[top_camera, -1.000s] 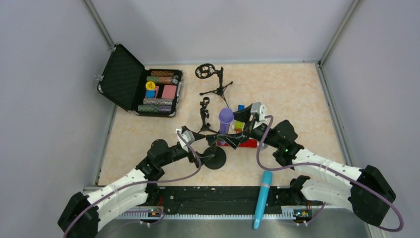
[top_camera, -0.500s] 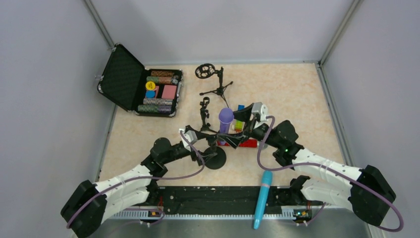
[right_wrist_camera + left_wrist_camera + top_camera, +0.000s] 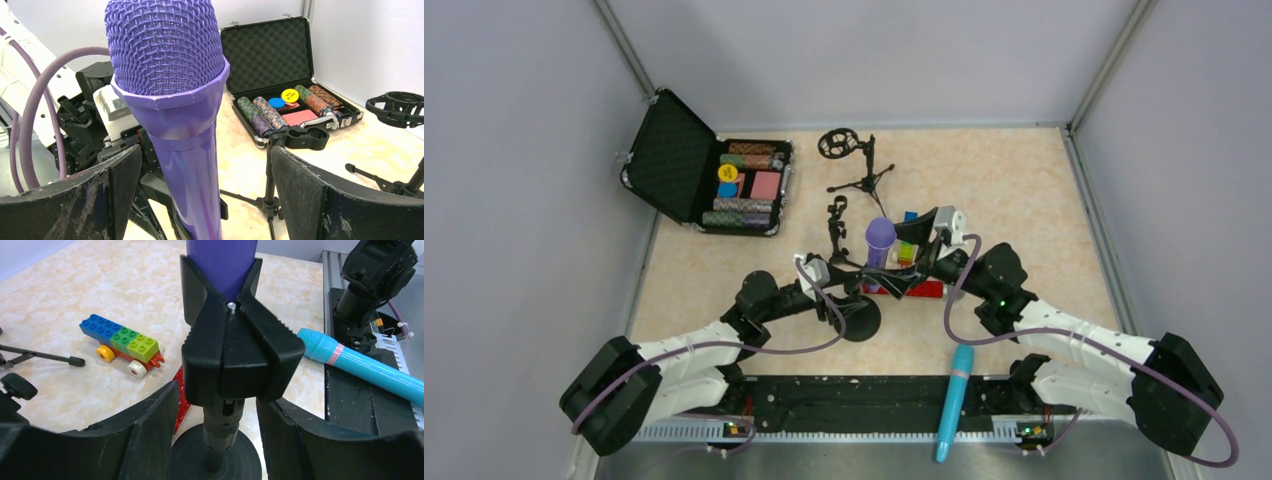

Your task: Attach the microphones to the stand

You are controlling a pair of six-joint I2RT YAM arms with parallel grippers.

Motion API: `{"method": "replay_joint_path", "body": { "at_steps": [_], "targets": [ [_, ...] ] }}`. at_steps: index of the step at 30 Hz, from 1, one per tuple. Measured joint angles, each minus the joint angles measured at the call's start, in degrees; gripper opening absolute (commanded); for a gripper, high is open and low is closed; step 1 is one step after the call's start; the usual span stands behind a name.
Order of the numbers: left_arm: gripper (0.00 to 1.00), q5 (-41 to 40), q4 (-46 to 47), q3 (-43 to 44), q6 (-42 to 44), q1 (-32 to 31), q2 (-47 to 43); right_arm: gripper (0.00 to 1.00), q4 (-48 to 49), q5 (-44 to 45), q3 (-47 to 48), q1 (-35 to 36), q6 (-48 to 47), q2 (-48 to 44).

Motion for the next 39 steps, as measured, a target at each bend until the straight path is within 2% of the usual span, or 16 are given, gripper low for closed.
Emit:
{"method": "replay_joint_path", "body": {
  "at_steps": [5, 10, 15, 21, 30, 39],
  "targets": [
    [0.59, 0.2, 2.1, 0.0, -0.6, 0.0, 0.1, 0.96, 0.0, 0.0, 0.0, 0.0, 0.0, 0.0],
    [0.49, 0.6, 2.6, 0.0, -0.6, 0.0, -0.6, 0.96, 0.0, 0.0, 0.0, 0.0, 0.0, 0.0],
    [0.29, 1.2, 2.3, 0.0, -0.7, 0.0, -2.0, 0.96, 0.0, 0.0, 0.0, 0.0, 0.0, 0.0],
    [0.00, 1.5, 2.4, 0.0, -0.8, -0.2, -2.0, 0.97, 0.0, 0.0, 0.0, 0.0, -0.1, 0.0],
    [0.00, 1.6, 2.4, 0.0, -0.8, -0.2, -1.9, 0.99, -1.6, 0.8, -1.2, 0.0, -1.1, -1.4],
    [0.00, 1.0, -0.5, 0.0, -0.3, -0.2, -4.3, 0.99, -9.9, 1.4, -5.5, 0.0, -3.5, -13.7]
  ]
}}
